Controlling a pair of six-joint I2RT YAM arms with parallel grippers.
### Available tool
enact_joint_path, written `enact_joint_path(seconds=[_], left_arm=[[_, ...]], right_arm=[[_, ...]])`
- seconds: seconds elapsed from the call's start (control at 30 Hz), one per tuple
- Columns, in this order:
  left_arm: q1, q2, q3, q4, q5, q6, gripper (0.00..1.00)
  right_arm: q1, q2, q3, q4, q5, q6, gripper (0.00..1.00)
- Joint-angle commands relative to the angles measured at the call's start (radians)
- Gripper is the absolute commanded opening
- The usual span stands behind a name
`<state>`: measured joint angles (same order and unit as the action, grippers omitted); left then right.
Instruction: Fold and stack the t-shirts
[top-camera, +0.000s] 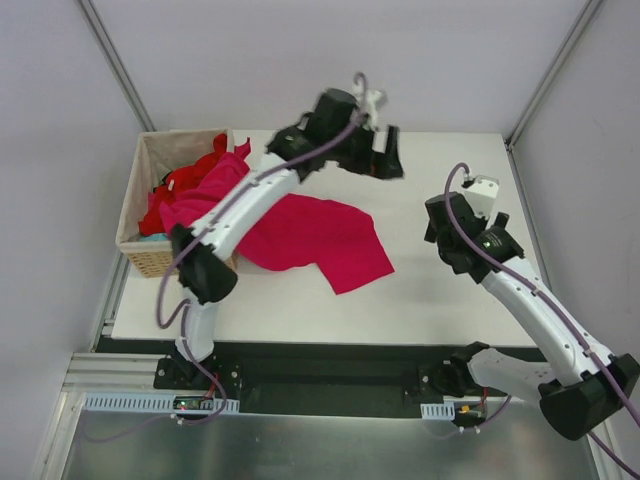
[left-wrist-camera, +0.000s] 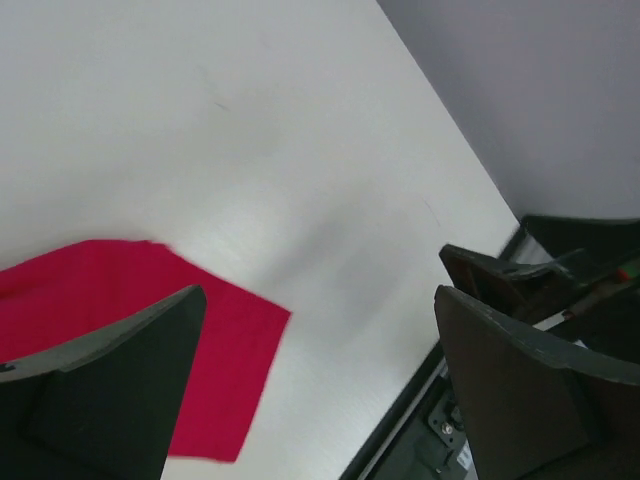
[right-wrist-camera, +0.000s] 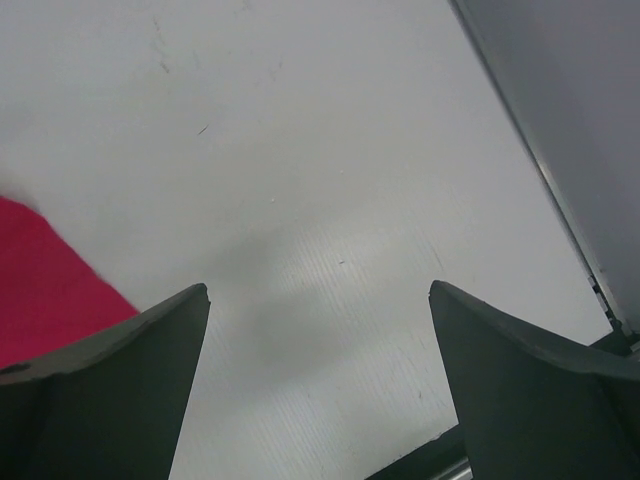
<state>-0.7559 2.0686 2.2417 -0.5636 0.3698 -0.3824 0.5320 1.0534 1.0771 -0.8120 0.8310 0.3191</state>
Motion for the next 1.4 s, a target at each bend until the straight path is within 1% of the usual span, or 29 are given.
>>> enact_joint_path(seconds=[0.0,0.03,0.07,0.1,0.13,0.2,0.23,0.27,0.33,0.37,0.4,0.5,0.57,0.73,0.87,0.97,1.1,1.37], left_arm=[[0.089,-0.283,-0.03,-0.228,-0.361,0.054,0.99],[0.093,-0.347,-0.048,-0.252,-0.44,0.063,0.99],[0.093,-0.376,-0.094,-0.298,-0.503,0.071,0.99],[0.096,-0.404,-0.117,-0.315,-0.605,0.08,0.99],[0.104,-0.45,-0.14,-0.335,-0.643,0.079,0.99],[0.116,-0.487,-0.215,-0.381,-0.741,0.057,0.99],[0.125,-0.516,-0.237,-0.396,-0.755,0.044,0.99],[0.151,-0.531,-0.282,-0.424,-0.761,0.03,0.99],[0.174,-0.57,-0.336,-0.436,-0.773,-0.009,0.99],[0.19,-0.582,-0.39,-0.437,-0.775,-0.015,0.99],[0.196,-0.605,-0.413,-0.437,-0.782,-0.027,0.99],[0.207,-0.639,-0.485,-0.435,-0.793,-0.038,0.99],[0.21,-0.653,-0.522,-0.435,-0.809,-0.041,0.99],[0.227,-0.677,-0.547,-0.435,-0.821,-0.03,0.99],[0.233,-0.685,-0.551,-0.433,-0.825,-0.016,0.99],[0.234,-0.686,-0.553,-0.435,-0.825,-0.015,0.99],[0.236,-0.696,-0.557,-0.433,-0.824,-0.015,0.99],[0.236,-0.706,-0.564,-0.435,-0.836,-0.001,0.99]], right_arm=[[0.003,0.098,0.064,0.086,-0.209,-0.09,0.97],[0.003,0.132,0.079,0.109,-0.316,-0.138,0.97],[0.009,0.195,0.095,0.108,-0.344,-0.146,0.97],[0.028,0.233,0.134,0.105,-0.361,-0.156,0.96],[0.04,0.262,0.151,0.105,-0.392,-0.169,0.97],[0.083,0.342,0.2,0.109,-0.405,-0.202,0.97],[0.097,0.364,0.211,0.123,-0.418,-0.212,0.97],[0.105,0.39,0.224,0.135,-0.435,-0.233,0.97],[0.118,0.468,0.259,0.151,-0.469,-0.241,0.97],[0.123,0.493,0.267,0.154,-0.472,-0.25,0.97],[0.131,0.537,0.27,0.184,-0.474,-0.256,0.97],[0.138,0.594,0.264,0.266,-0.521,-0.285,0.97],[0.138,0.66,0.29,0.29,-0.566,-0.29,0.97],[0.14,0.779,0.363,0.347,-0.638,-0.31,0.96],[0.141,0.884,0.452,0.372,-0.675,-0.313,0.96],[0.141,0.939,0.489,0.385,-0.69,-0.315,0.97],[0.138,1.003,0.549,0.405,-0.699,-0.341,0.97],[0.092,1.083,0.578,0.43,-0.736,-0.324,0.97]])
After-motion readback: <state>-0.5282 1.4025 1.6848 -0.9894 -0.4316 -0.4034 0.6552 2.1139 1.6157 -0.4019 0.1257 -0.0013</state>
